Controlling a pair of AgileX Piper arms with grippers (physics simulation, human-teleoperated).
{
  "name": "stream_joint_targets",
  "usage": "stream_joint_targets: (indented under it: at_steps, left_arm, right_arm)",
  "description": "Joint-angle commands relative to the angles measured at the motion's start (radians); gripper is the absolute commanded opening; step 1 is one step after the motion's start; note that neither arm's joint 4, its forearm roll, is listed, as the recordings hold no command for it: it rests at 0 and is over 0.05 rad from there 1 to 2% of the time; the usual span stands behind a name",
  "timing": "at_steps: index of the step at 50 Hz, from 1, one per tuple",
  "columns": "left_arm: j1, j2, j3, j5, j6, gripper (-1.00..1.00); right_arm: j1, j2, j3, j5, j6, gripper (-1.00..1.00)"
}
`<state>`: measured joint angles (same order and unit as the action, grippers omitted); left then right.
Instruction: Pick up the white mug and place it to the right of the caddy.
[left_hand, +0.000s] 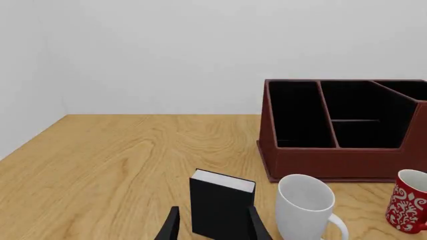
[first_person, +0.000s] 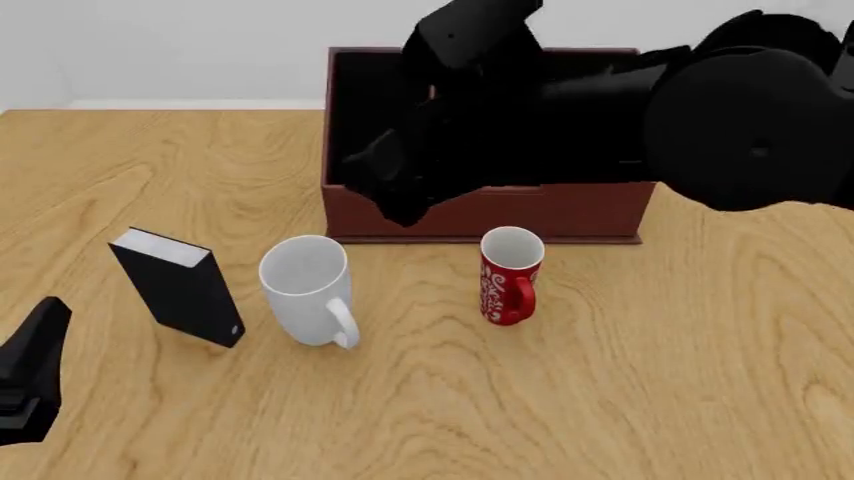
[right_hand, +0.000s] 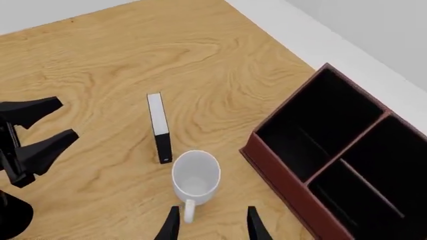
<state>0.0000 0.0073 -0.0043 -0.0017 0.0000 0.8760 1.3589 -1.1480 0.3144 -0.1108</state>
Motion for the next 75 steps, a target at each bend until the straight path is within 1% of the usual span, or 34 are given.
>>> stream_joint_targets:
  at_steps: [1,5,15,17,27,35,45,63,70,75]
  left_arm:
    - [0.0,0.0,0.0,0.0,0.0,1.0]
    - [0.0,0.0,0.0,0.0,0.0,1.0]
    - [0.0,0.0,0.0,0.0,0.0,1.0]
    - [0.0,0.0,0.0,0.0,0.0,1.0]
    - [0.0,0.0,0.0,0.0,0.0,1.0]
    - [0.0,0.0,0.0,0.0,0.0,1.0]
    - [0.0,0.0,0.0,0.0,0.0,1.0]
    - [0.0,0.0,0.0,0.0,0.0,1.0]
    - [0.0,0.0,0.0,0.0,0.0,1.0]
    - [0.0,0.0,0.0,0.0,0.0,1.0]
  right_arm:
    - [0.033,0.082,-0.018,0.009,0.065,1.0]
    - [0.044,0.131,-0.024,0.013,0.07,1.0]
    - [0.03,0.169,-0.009,0.002,0.088,1.0]
    - [0.036,0.18,-0.011,-0.002,0.099,1.0]
    - [0.049,0.224,-0.008,-0.021,0.114,1.0]
    - [0.06,0.265,-0.029,-0.021,0.116,1.0]
    - [0.052,0.292,-0.03,-0.034,0.115,1.0]
    - [0.036,0.367,-0.01,-0.095,0.15,1.0]
    - [0.045,0.409,-0.023,-0.101,0.164,1.0]
    - [0.049,0.418,-0.027,-0.096,0.164,1.0]
